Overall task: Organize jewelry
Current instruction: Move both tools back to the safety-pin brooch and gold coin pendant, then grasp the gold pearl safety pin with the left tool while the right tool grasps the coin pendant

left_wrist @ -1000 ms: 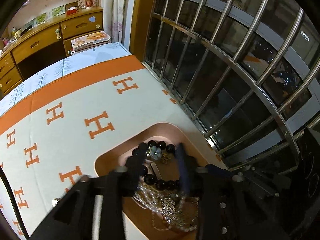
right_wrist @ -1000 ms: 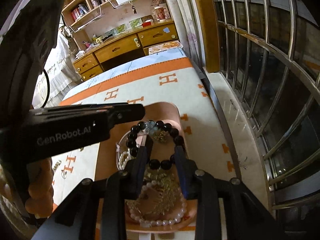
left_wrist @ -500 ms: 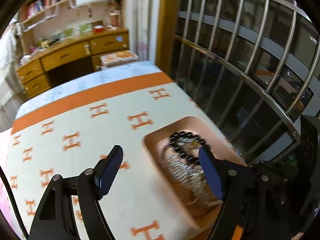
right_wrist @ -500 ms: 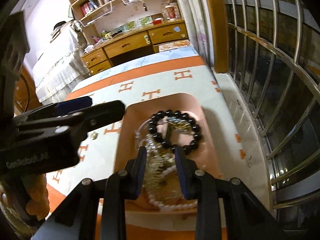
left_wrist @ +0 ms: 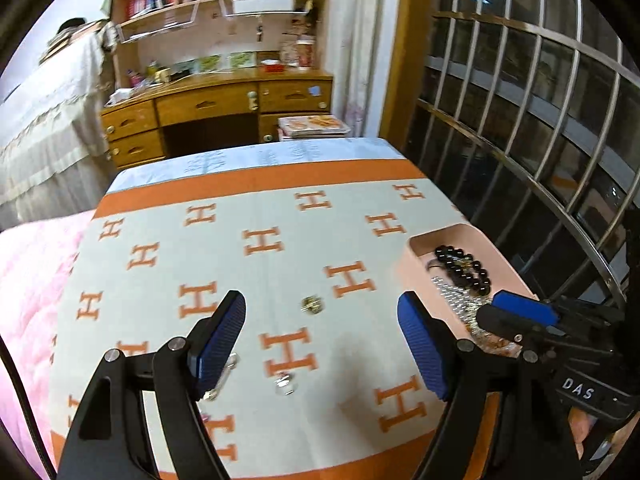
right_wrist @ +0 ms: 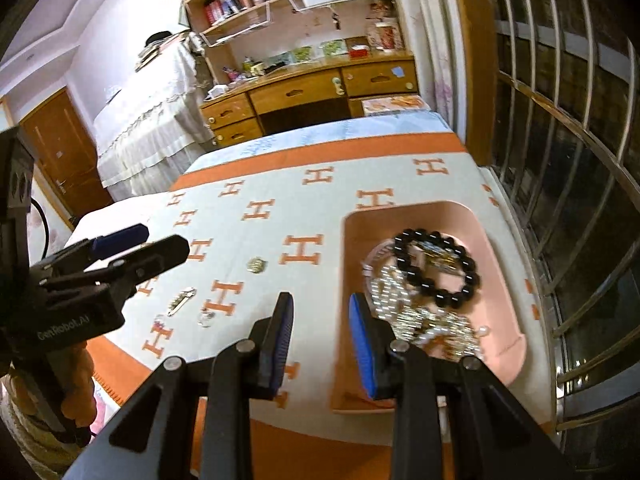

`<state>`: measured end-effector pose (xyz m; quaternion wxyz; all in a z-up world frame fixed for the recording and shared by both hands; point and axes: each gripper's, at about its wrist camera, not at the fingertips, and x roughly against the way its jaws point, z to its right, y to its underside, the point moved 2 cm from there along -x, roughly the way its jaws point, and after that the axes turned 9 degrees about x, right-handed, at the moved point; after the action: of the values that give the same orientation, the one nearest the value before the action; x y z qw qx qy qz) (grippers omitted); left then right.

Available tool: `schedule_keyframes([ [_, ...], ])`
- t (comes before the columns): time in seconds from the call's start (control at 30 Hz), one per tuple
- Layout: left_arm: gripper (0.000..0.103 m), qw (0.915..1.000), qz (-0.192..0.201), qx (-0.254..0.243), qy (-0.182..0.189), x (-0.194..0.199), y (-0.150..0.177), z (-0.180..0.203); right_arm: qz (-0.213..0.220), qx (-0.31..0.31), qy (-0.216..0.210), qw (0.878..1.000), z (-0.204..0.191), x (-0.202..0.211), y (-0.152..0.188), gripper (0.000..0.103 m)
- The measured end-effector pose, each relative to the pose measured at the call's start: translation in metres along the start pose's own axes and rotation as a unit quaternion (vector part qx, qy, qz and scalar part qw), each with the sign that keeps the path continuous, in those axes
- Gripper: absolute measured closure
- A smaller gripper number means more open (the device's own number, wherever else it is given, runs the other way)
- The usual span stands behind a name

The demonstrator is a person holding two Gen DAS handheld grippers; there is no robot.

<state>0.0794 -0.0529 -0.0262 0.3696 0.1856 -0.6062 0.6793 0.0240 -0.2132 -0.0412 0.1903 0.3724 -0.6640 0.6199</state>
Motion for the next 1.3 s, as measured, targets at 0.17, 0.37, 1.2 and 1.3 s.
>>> schedule_keyframes([
  [0.17,0.019,0.9992,-0.016,0.032,-0.017,0.003,0.006,-0.035,-0.005,0.018,-0.013,1.0,-0.027,-0.007,-0.008,0.074],
  [0.37,0.019,0.9958,-0.05,0.071,-0.028,-0.009,0.019,-0.087,-0.019,0.04,-0.024,0.999,-0.054,-0.025,-0.014,0.074],
  [1.2,0.059,0.9893,-0.145,0.006,-0.017,-0.071,0.045,-0.112,-0.067,0.027,-0.009,0.997,-0.074,-0.125,-0.02,0.074],
  [1.3,0.062,0.9876,-0.156,0.004,-0.017,-0.077,0.047,-0.111,-0.073,0.031,0.004,0.997,-0.071,-0.136,-0.022,0.074],
])
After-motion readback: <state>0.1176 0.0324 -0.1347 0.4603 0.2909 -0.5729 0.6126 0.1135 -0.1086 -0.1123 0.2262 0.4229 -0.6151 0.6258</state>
